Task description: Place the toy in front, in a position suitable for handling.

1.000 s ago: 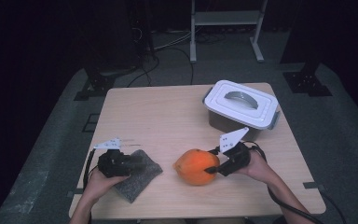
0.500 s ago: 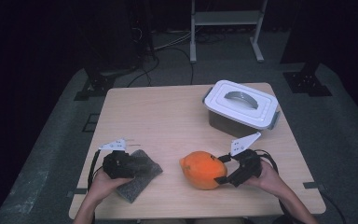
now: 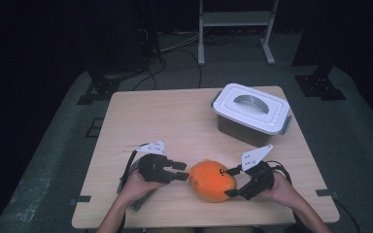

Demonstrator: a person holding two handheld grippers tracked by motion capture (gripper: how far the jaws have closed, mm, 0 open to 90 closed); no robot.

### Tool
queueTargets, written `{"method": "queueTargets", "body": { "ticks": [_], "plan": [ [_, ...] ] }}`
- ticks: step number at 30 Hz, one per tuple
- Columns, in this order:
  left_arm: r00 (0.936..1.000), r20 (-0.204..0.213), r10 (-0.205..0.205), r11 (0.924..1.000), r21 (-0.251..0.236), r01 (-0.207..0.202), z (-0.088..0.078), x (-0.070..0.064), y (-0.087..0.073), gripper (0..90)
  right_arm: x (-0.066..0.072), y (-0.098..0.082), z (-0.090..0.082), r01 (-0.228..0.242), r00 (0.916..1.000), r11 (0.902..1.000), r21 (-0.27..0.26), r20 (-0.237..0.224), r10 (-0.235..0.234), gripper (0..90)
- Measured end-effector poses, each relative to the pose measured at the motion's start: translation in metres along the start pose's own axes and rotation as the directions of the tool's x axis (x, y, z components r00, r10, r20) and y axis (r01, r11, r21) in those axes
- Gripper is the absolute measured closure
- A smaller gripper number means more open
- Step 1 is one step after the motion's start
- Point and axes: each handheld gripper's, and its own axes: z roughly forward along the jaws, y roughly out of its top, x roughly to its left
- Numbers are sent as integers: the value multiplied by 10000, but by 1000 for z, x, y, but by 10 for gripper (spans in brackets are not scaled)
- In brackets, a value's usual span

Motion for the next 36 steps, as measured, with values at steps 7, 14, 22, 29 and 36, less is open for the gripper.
{"method": "queueTargets", "body": {
  "ticks": [7, 14, 22, 29, 36],
  "plan": [
    [9978, 606, -267, 9994, 233, 253, 21, 8, 3, 547, 3, -4, -1, 280, 9995, 9996, 67, -139, -279, 310],
    [9914, 1238, -421, 9986, 367, 378, 25, 2, -9, 550, -9, -8, -3, -551, 9984, 9984, 114, -112, 552, 254],
    [9752, 2176, -418, 9958, 886, 230, 28, -18, -19, 540, -19, -22, -5, -1812, 9832, 9813, 650, -122, 1823, 251],
    [9736, 2232, -478, 9956, 892, 284, 27, -23, -22, 522, -5, -13, -23, -1376, 9905, 9904, 146, 23, 1376, 264],
    [9769, 2110, -339, 9958, 905, 150, 29, -26, -22, 516, -4, 8, -5, -1310, 9913, 9914, 68, -67, 1311, 191]
  ]
}}
